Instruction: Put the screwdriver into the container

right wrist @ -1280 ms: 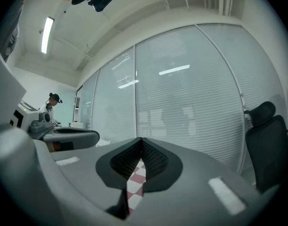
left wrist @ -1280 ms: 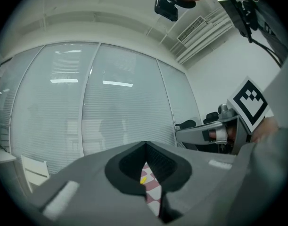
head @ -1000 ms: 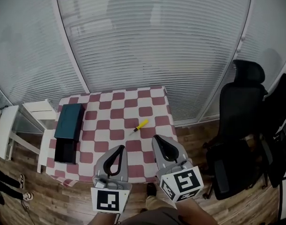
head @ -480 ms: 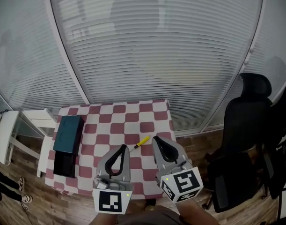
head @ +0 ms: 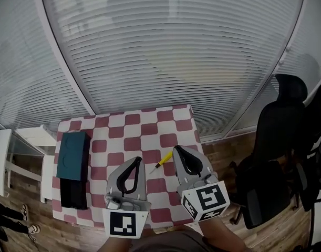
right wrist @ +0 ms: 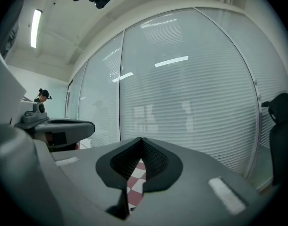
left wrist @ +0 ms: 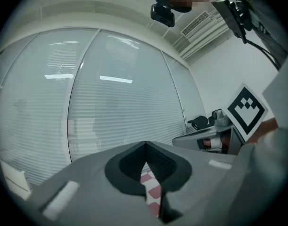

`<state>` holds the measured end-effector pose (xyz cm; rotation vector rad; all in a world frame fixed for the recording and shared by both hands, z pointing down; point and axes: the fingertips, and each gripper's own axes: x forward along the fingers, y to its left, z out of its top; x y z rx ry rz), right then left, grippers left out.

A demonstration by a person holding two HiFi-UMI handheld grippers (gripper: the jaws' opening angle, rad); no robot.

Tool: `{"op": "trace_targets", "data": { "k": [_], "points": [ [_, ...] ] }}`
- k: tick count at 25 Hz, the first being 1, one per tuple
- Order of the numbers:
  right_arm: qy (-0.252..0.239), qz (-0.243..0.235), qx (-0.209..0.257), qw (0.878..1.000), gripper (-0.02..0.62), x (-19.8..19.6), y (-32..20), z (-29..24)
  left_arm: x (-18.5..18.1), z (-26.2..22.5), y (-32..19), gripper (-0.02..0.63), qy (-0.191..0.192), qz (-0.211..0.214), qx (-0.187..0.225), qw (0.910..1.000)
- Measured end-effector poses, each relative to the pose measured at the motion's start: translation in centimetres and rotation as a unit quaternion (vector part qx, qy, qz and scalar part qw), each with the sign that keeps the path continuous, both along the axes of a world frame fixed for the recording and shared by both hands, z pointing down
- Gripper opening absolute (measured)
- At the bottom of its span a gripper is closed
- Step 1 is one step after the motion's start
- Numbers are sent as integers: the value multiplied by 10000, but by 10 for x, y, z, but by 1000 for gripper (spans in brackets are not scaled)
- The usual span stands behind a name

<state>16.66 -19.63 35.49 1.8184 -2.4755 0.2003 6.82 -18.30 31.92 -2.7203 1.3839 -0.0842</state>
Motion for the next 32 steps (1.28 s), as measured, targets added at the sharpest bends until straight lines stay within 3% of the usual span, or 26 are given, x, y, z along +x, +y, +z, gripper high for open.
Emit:
{"op": "trace_targets", "data": {
  "k": [9,18,32],
  "points": [
    [-32,602,-670,9959,34,-2,-33,52,-11,29,-35,0,124,286,-478,9984],
    [-257,880,-1478,9848,40,2,-48,131,-9,69,-63,0,-72,453,-935,9946],
    [-426,1306,-2714,9526,225,4,-41,233,-7,119,-96,0,-97,596,-1434,9878]
  ]
}}
